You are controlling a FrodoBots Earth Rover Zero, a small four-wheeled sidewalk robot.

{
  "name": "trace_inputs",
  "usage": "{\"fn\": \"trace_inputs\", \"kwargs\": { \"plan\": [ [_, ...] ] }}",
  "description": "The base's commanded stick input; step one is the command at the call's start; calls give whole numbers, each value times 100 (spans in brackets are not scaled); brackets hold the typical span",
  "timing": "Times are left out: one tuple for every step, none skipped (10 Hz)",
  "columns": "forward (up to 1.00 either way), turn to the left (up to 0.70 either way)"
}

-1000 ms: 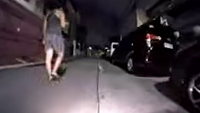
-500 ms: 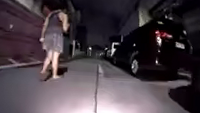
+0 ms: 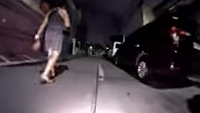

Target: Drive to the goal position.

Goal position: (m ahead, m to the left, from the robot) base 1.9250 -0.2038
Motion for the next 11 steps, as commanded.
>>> {"fn": "trace_inputs", "kwargs": {
  "plan": [
    [100, 0],
    [100, 0],
    [100, 0],
    [100, 0],
    [100, 0],
    [100, 0],
    [100, 0],
    [100, 0],
    [100, 0],
    [100, 0],
    [100, 0]
  ]
}}
